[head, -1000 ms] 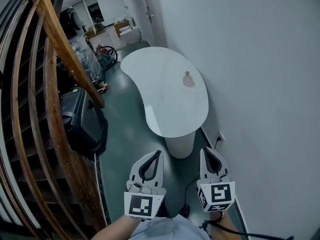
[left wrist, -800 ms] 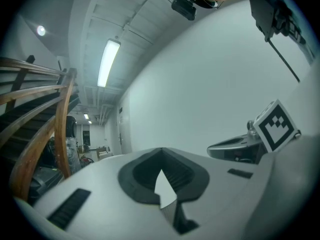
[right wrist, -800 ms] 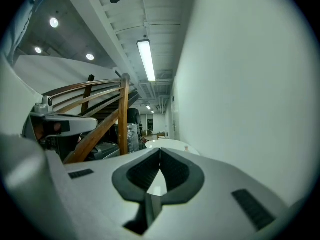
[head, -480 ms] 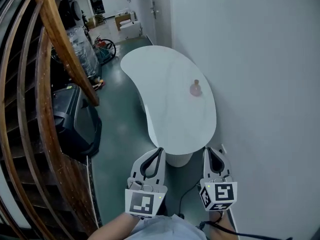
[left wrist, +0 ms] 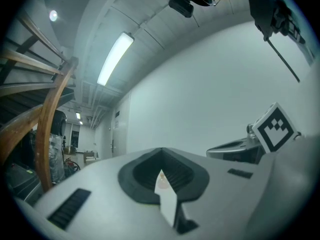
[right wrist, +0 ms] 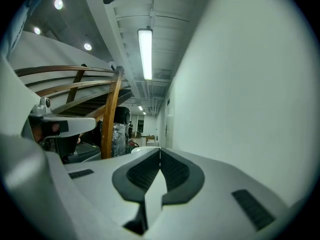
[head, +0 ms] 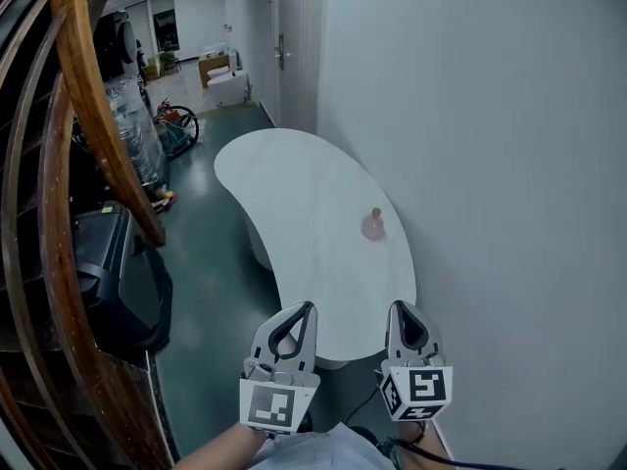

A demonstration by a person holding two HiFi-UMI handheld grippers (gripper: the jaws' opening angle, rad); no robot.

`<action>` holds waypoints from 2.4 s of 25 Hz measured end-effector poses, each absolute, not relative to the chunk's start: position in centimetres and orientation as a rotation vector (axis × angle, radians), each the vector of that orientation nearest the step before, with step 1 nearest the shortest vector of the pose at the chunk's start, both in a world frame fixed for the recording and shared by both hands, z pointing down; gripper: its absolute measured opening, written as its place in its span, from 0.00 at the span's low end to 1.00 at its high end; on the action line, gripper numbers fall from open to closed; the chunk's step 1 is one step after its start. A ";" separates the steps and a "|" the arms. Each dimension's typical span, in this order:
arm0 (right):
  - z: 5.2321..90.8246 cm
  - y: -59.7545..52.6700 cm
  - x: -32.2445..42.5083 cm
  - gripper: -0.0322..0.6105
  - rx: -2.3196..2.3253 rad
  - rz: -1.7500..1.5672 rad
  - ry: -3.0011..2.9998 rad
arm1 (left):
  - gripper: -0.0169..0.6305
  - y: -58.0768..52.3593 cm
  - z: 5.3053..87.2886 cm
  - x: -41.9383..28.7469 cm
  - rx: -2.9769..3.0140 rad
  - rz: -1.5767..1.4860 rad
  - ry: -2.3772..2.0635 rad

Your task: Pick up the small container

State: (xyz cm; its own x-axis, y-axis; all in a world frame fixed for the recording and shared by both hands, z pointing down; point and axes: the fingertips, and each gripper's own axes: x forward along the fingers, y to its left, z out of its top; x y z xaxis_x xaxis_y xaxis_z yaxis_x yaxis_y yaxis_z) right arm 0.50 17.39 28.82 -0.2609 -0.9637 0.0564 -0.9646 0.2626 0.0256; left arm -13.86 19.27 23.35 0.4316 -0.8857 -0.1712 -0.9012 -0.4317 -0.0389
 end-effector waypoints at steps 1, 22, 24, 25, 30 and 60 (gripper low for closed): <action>28.6 17.1 0.5 0.05 1.880 0.011 -2.438 | 0.03 18.8 23.5 -13.9 -2.559 0.188 1.593; 29.7 11.7 1.3 0.05 1.891 0.035 -2.414 | 0.03 13.5 25.0 -11.2 -2.609 0.087 1.511; 30.3 10.3 2.0 0.05 1.898 0.066 -2.420 | 0.03 12.1 25.0 -10.2 -2.611 0.070 1.496; 30.5 9.6 2.4 0.05 1.901 0.080 -2.424 | 0.03 11.3 25.0 -9.6 -2.615 0.065 1.494; 31.2 5.5 4.2 0.05 1.899 0.127 -2.442 | 0.03 7.5 24.9 -7.3 -2.624 0.032 1.492; 37.2 -6.0 5.5 0.05 1.677 0.257 -2.506 | 0.03 -1.5 28.3 -5.6 -2.581 -0.147 1.776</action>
